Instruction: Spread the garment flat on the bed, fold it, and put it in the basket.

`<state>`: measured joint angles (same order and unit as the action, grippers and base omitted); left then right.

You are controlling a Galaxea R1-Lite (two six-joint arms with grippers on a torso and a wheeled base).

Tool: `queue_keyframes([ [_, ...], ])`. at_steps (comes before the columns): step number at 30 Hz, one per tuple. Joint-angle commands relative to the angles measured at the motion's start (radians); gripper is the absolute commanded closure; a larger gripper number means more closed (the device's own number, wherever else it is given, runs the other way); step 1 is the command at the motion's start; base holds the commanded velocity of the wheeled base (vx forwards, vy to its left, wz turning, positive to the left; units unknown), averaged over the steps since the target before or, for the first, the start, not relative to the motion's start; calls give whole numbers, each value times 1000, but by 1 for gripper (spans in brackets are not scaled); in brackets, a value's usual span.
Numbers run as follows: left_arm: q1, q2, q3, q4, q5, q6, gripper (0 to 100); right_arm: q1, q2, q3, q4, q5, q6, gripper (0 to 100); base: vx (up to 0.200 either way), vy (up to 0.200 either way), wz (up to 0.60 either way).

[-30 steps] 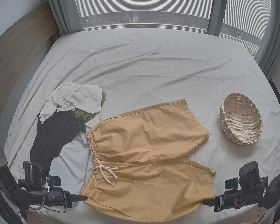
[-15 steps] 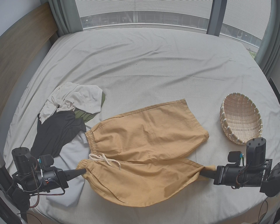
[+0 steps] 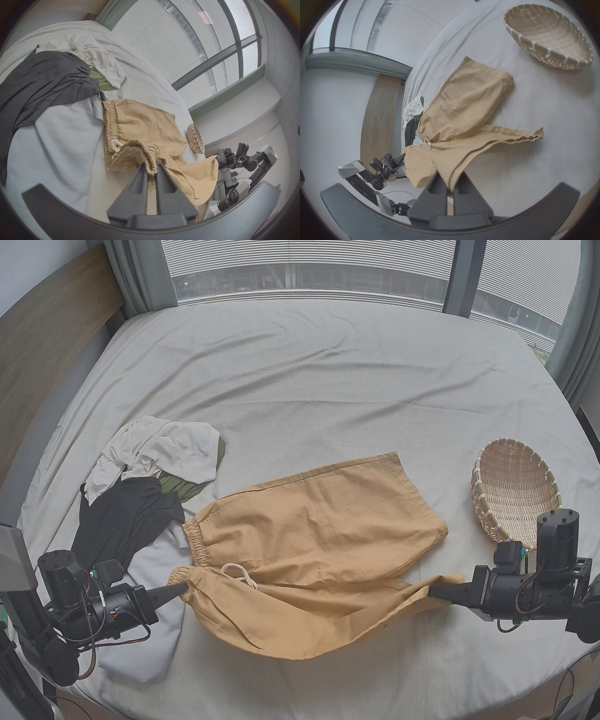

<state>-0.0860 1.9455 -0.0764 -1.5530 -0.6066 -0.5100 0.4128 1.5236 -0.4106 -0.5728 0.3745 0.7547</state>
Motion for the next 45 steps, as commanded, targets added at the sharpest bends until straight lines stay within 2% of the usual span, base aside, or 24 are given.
queue_keyframes([
  [1,-1,-19,-19,-1,14,-28,100,-60,-97,-99,96,69,25,100,0,0,0],
  [6,-8,-37,-16,-1,22,-38,100,-121,-88,-154,148,107,37,100,0,0,0],
  [13,-17,-76,-11,-1,30,-55,100,-160,-36,-215,148,155,87,100,0,0,0],
  [21,-18,-96,-17,-1,33,-101,100,-166,41,-292,149,156,91,100,0,0,0],
  [28,-26,-91,-40,-1,102,-119,100,-169,81,-359,149,156,137,100,0,0,0],
  [38,-26,-86,-74,-1,110,-197,100,-203,92,-421,217,162,144,100,0,0,0],
  [45,-28,-62,-105,-1,168,-199,100,-204,121,-474,220,172,160,100,0,0,0],
])
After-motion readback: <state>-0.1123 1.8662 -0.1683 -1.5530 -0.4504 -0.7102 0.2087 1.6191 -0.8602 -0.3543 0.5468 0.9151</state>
